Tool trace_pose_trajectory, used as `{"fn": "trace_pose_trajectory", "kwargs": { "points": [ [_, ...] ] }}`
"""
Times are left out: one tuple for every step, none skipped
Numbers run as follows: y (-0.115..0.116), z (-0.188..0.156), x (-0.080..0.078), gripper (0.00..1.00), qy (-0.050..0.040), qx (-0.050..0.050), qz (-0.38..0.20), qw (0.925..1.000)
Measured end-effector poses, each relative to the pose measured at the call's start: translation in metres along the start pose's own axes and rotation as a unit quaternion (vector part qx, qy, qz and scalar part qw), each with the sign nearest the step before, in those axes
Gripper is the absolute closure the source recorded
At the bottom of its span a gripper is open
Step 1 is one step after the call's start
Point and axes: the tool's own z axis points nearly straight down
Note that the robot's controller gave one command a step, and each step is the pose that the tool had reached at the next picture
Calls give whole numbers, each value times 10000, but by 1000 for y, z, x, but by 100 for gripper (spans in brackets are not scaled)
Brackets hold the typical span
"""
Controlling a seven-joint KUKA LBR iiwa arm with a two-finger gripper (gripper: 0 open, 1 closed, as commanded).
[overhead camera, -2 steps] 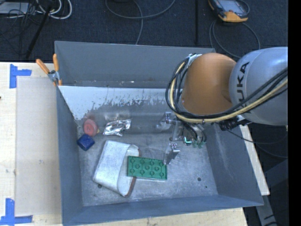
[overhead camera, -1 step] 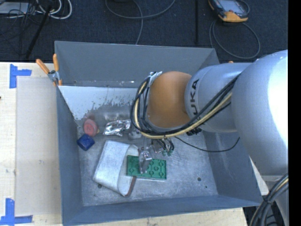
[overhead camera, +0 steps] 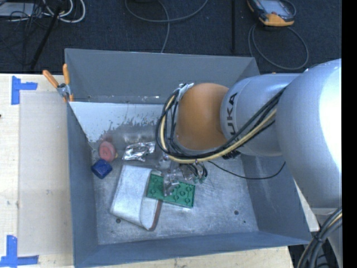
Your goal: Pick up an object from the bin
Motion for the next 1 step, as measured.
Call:
{"fn": "trace_pose_trajectory", "kwargs": {
  "points": [
    [-17, -55, 35, 100, -133, 14, -1894, 9818]
  ]
}}
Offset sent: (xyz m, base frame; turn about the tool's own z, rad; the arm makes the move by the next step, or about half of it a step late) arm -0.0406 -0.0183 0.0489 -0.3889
